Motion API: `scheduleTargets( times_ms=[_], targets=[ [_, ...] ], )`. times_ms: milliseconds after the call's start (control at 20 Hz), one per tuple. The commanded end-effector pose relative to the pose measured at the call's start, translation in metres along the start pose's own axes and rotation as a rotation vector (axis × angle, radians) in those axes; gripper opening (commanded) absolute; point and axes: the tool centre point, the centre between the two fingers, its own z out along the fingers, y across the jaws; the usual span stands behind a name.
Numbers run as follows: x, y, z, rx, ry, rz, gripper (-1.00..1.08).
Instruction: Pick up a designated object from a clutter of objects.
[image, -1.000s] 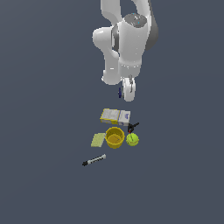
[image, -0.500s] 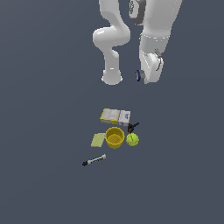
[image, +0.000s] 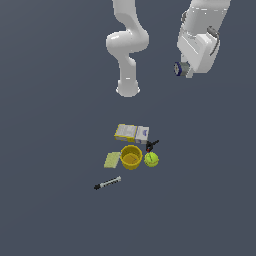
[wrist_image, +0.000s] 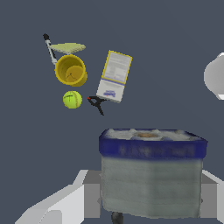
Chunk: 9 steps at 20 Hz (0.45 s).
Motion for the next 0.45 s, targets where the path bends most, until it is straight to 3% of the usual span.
scheduleTargets(
  times_ms=[0,400],
  targets=[
    [-0.008,0.0,-0.01,-0.001,-0.001,0.001,-1.0],
    [-0.019,-0.001,-0.022,-0.001,-0.001,0.001,-1.0]
  ],
)
